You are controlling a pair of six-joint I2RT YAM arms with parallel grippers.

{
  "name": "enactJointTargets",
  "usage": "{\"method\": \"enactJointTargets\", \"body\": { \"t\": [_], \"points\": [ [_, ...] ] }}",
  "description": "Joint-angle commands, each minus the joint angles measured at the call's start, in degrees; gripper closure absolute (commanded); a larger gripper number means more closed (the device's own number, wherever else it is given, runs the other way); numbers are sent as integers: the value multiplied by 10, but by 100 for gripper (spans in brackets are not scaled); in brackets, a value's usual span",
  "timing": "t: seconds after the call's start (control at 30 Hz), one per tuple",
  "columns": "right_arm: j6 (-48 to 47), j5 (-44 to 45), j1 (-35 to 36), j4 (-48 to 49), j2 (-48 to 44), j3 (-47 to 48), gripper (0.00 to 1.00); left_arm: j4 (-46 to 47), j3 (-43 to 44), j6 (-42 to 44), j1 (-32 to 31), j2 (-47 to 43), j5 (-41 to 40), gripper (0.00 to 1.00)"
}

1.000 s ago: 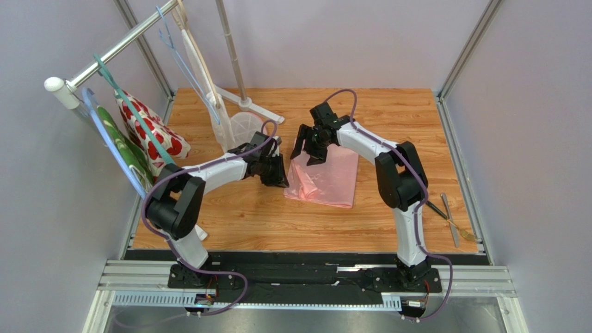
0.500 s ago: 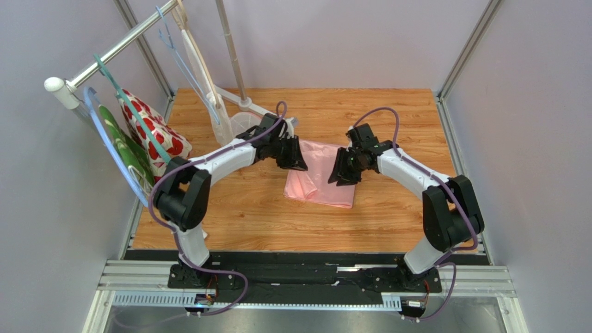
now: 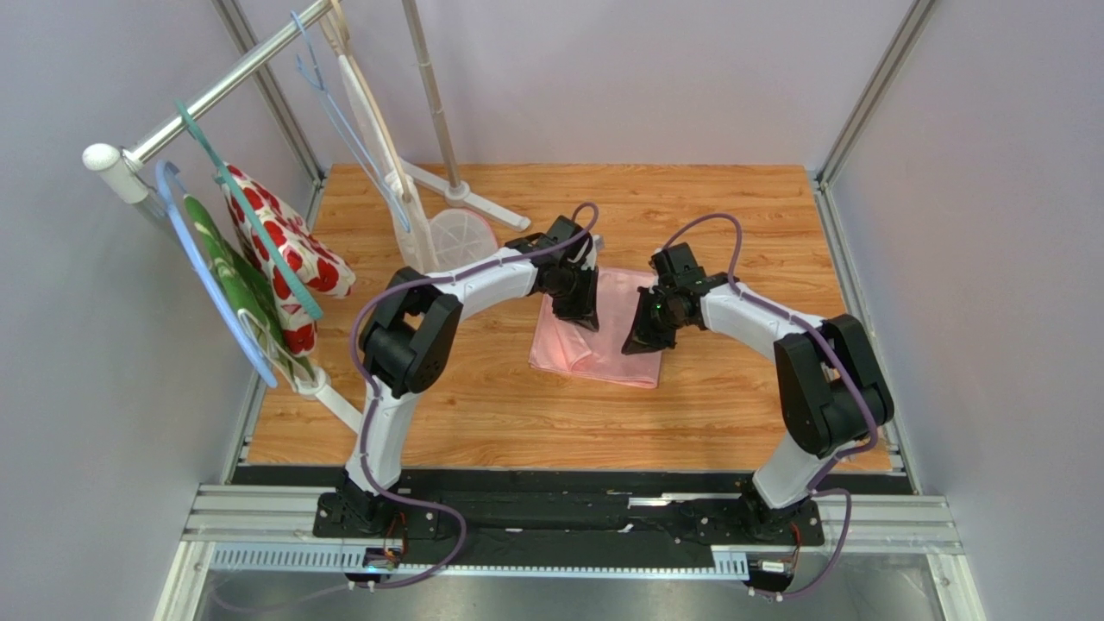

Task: Fold the napkin into a case and place the utensils inside
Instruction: Fold the rectangle-folded napkin at the center of the board, then smooth out the square-folded napkin at the center of the board.

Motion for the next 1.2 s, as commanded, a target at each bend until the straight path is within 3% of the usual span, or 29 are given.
{"method": "enactJointTargets", "body": {
  "t": [0.0,0.2,0.37,0.47,0.6,0.7,0.77,0.93,1.03,1.07,1.17],
  "points": [
    [10,10,-7,42,25,9,100,-81,6,57,1,-15,-52,85],
    [21,8,-14,59,67,14,100,-100,-5,92,1,-25,-46,85],
    [23,13,-17,65,79,5,100,-180,11,118,7,-26,-139,87],
    [20,10,-19,66,86,2,100,-186,-79,122,28,-126,-212,87],
    [10,15,-22,65,84,0,100,-155,-211,115,62,-356,-245,78],
    [2,17,-24,62,82,1,100,-152,-237,106,69,-416,-238,73],
    [-5,14,-24,57,85,10,100,-140,-224,97,69,-405,-181,75],
    [-30,-8,-23,45,67,21,100,-51,-176,41,69,-279,-20,81],
    [-41,-33,-26,44,35,20,94,-3,-163,21,65,-212,14,85],
    [-42,-38,-28,42,27,18,86,3,-161,17,66,-200,14,87],
    [-52,-66,-41,42,4,5,80,4,-171,18,66,-172,-6,89]
  ]
}}
